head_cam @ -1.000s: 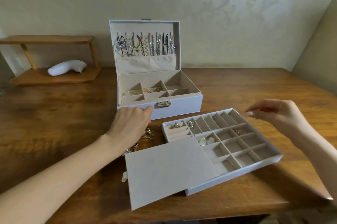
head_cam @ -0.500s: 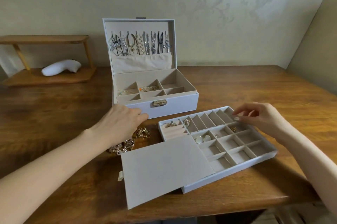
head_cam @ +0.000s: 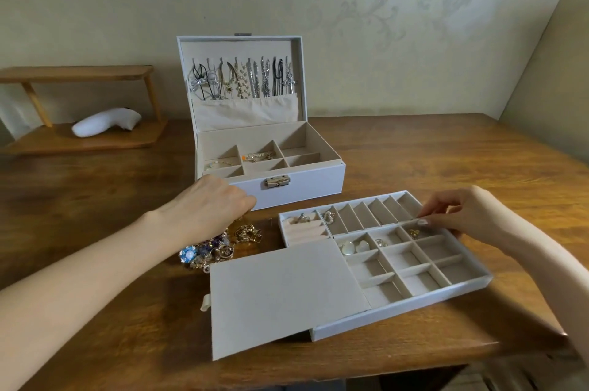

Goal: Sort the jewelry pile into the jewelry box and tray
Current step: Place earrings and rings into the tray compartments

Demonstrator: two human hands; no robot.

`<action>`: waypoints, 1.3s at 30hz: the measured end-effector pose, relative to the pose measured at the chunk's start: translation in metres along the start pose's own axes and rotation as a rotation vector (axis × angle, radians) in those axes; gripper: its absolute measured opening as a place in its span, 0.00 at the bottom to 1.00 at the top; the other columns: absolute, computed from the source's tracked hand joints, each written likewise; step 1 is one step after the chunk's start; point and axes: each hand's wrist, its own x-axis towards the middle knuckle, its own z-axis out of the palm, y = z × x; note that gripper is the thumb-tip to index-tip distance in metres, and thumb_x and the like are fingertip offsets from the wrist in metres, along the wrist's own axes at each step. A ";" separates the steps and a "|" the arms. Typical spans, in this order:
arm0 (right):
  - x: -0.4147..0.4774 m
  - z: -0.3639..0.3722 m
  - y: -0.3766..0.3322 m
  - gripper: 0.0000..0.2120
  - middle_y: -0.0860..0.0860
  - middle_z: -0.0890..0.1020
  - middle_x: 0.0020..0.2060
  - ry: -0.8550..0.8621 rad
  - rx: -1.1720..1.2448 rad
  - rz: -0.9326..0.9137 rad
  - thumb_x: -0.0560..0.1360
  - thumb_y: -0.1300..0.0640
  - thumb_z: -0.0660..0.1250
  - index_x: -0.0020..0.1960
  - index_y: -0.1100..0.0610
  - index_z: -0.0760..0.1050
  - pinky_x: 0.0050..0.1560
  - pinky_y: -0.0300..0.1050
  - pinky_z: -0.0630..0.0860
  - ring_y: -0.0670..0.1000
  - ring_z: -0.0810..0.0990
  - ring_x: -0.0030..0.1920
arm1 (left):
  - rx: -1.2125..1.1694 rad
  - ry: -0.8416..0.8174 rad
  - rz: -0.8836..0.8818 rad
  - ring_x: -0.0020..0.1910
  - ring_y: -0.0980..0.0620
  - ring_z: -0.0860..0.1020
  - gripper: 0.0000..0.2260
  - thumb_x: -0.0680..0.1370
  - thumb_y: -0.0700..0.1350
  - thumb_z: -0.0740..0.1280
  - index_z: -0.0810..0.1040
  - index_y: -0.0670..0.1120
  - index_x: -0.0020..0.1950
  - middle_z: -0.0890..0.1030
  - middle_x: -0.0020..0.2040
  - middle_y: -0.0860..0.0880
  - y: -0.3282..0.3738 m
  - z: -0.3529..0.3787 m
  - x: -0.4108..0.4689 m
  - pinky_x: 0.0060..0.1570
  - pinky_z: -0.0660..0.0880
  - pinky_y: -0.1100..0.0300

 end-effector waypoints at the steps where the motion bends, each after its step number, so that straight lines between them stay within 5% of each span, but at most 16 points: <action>1: -0.002 0.000 0.001 0.05 0.50 0.82 0.37 0.001 0.007 0.001 0.71 0.60 0.72 0.40 0.51 0.82 0.30 0.36 0.74 0.48 0.80 0.34 | 0.004 -0.001 0.009 0.19 0.53 0.68 0.17 0.61 0.35 0.77 0.71 0.51 0.31 0.71 0.23 0.53 -0.001 -0.003 0.001 0.19 0.57 0.61; 7: -0.009 0.004 -0.003 0.03 0.49 0.82 0.38 0.043 0.083 -0.020 0.73 0.59 0.71 0.42 0.51 0.82 0.34 0.38 0.72 0.49 0.79 0.40 | -0.080 0.015 0.024 0.20 0.53 0.70 0.13 0.63 0.38 0.77 0.74 0.49 0.32 0.74 0.24 0.53 -0.004 -0.001 -0.001 0.19 0.64 0.61; 11: -0.010 0.003 -0.006 0.05 0.47 0.82 0.38 0.245 0.097 -0.074 0.72 0.59 0.72 0.41 0.48 0.80 0.34 0.37 0.72 0.47 0.78 0.38 | -0.255 0.039 -0.082 0.30 0.56 0.75 0.00 0.76 0.45 0.68 0.78 0.50 0.45 0.81 0.35 0.54 -0.005 -0.009 -0.007 0.31 0.69 0.63; 14: -0.017 0.003 -0.032 0.09 0.48 0.83 0.38 0.303 0.296 -0.229 0.71 0.63 0.73 0.43 0.48 0.82 0.38 0.34 0.76 0.46 0.80 0.38 | -0.895 0.196 -0.320 0.28 0.60 0.72 0.03 0.75 0.42 0.70 0.79 0.51 0.44 0.77 0.31 0.56 0.004 -0.037 -0.004 0.34 0.71 0.70; 17: -0.032 0.011 -0.082 0.09 0.54 0.85 0.43 0.042 0.711 -0.360 0.67 0.62 0.72 0.46 0.53 0.82 0.47 0.37 0.79 0.49 0.84 0.43 | -1.520 0.190 -0.293 0.35 0.63 0.76 0.07 0.74 0.38 0.71 0.80 0.50 0.43 0.80 0.34 0.57 0.025 -0.065 0.007 0.39 0.73 0.68; 22: -0.035 0.039 -0.123 0.11 0.56 0.84 0.37 -0.131 0.983 -0.357 0.64 0.62 0.71 0.47 0.62 0.80 0.44 0.39 0.79 0.49 0.82 0.38 | -1.600 0.301 -0.330 0.43 0.52 0.77 0.02 0.72 0.44 0.71 0.81 0.49 0.43 0.80 0.39 0.58 0.050 -0.068 0.023 0.50 0.74 0.56; 26: -0.032 0.049 -0.125 0.11 0.57 0.83 0.36 -0.109 1.101 -0.262 0.62 0.64 0.72 0.43 0.66 0.78 0.40 0.40 0.80 0.50 0.81 0.33 | -1.544 0.387 -0.365 0.41 0.51 0.76 0.01 0.73 0.42 0.71 0.81 0.47 0.43 0.79 0.37 0.59 0.054 -0.068 0.026 0.44 0.74 0.54; 33: -0.027 0.057 -0.130 0.05 0.53 0.82 0.31 -0.190 1.322 -0.158 0.61 0.64 0.70 0.31 0.56 0.82 0.37 0.39 0.79 0.48 0.79 0.30 | -1.607 0.409 -0.414 0.45 0.44 0.77 0.08 0.70 0.49 0.70 0.81 0.46 0.45 0.80 0.40 0.55 0.057 -0.070 0.025 0.49 0.75 0.47; 36: -0.025 0.059 -0.127 0.06 0.52 0.82 0.31 -0.184 1.337 -0.145 0.62 0.65 0.70 0.32 0.56 0.82 0.36 0.38 0.78 0.48 0.79 0.30 | -1.681 0.413 -0.432 0.46 0.44 0.77 0.08 0.71 0.49 0.70 0.81 0.46 0.45 0.80 0.41 0.50 0.064 -0.068 0.026 0.50 0.76 0.48; 39: -0.027 0.058 -0.121 0.03 0.53 0.82 0.32 -0.197 1.303 -0.159 0.60 0.59 0.73 0.34 0.56 0.83 0.38 0.40 0.79 0.49 0.80 0.32 | -1.546 0.460 -0.409 0.40 0.50 0.75 0.07 0.72 0.50 0.70 0.80 0.47 0.43 0.78 0.40 0.52 0.067 -0.066 0.027 0.40 0.74 0.58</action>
